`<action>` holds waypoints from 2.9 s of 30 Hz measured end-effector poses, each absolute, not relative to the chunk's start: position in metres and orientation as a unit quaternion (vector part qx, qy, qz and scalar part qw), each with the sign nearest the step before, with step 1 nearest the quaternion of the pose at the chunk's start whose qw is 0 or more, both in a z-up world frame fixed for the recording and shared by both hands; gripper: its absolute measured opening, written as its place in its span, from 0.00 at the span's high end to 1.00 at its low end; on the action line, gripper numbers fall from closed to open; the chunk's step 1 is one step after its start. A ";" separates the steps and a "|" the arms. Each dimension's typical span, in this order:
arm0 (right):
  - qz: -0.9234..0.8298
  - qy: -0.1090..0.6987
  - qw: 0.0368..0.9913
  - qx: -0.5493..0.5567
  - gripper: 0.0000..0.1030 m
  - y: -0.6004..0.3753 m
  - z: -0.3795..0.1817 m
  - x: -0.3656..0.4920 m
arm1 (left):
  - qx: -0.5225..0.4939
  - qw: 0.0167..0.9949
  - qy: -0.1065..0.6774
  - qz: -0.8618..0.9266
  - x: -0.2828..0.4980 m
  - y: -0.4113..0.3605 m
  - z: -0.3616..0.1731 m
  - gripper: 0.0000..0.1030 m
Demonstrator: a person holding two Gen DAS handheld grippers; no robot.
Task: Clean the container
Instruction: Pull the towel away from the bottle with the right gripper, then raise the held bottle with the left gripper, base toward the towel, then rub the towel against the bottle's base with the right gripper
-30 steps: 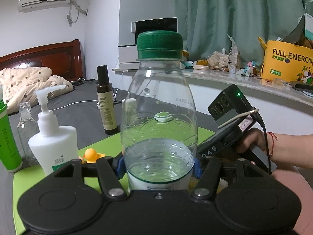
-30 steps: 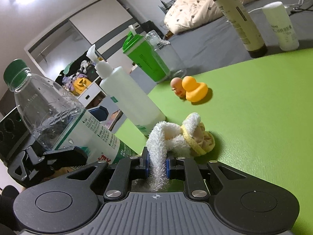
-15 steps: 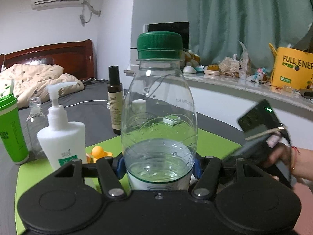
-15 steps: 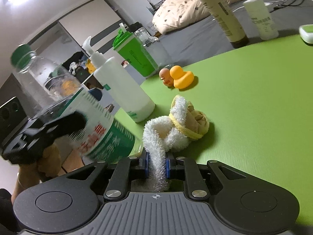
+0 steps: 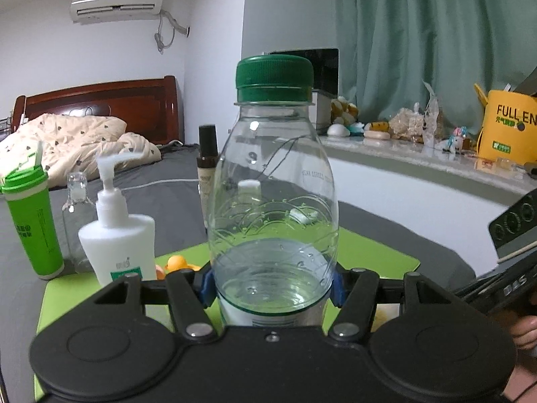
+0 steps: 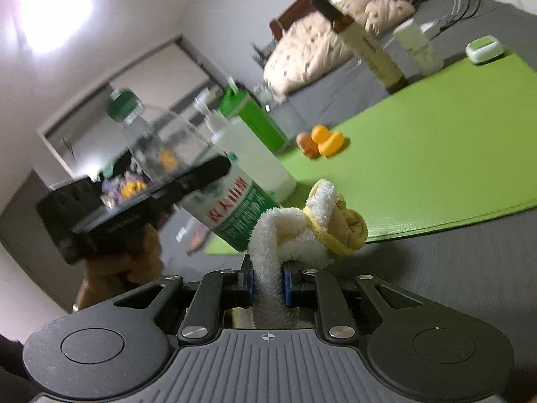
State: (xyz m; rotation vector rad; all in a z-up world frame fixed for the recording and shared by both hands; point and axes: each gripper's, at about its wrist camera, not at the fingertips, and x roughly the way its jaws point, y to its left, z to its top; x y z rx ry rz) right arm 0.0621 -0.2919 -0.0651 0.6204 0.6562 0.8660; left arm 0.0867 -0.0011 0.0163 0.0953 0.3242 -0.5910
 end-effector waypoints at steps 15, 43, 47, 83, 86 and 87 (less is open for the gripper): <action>0.426 0.202 0.808 0.353 0.85 -0.295 -0.033 0.041 | 0.017 0.947 0.129 -0.294 0.071 -0.001 0.117 0.43; 0.446 0.120 0.801 0.381 0.85 -0.313 -0.023 0.052 | 0.000 0.932 0.112 -0.346 0.058 -0.015 0.147 0.43; 0.436 0.093 0.840 0.310 0.85 -0.312 -0.012 0.039 | 0.001 0.930 0.108 -0.352 0.058 -0.017 0.150 0.43; 0.405 0.035 0.909 0.095 0.85 -0.250 0.008 0.018 | -0.013 0.906 0.093 -0.413 0.045 -0.031 0.153 0.42; 0.411 0.037 0.906 0.093 0.85 -0.245 0.008 0.022 | -0.009 0.909 0.085 -0.409 0.045 -0.033 0.153 0.42; 0.414 0.037 0.905 0.092 0.85 -0.244 0.008 0.022 | -0.010 0.909 0.084 -0.407 0.046 -0.033 0.153 0.42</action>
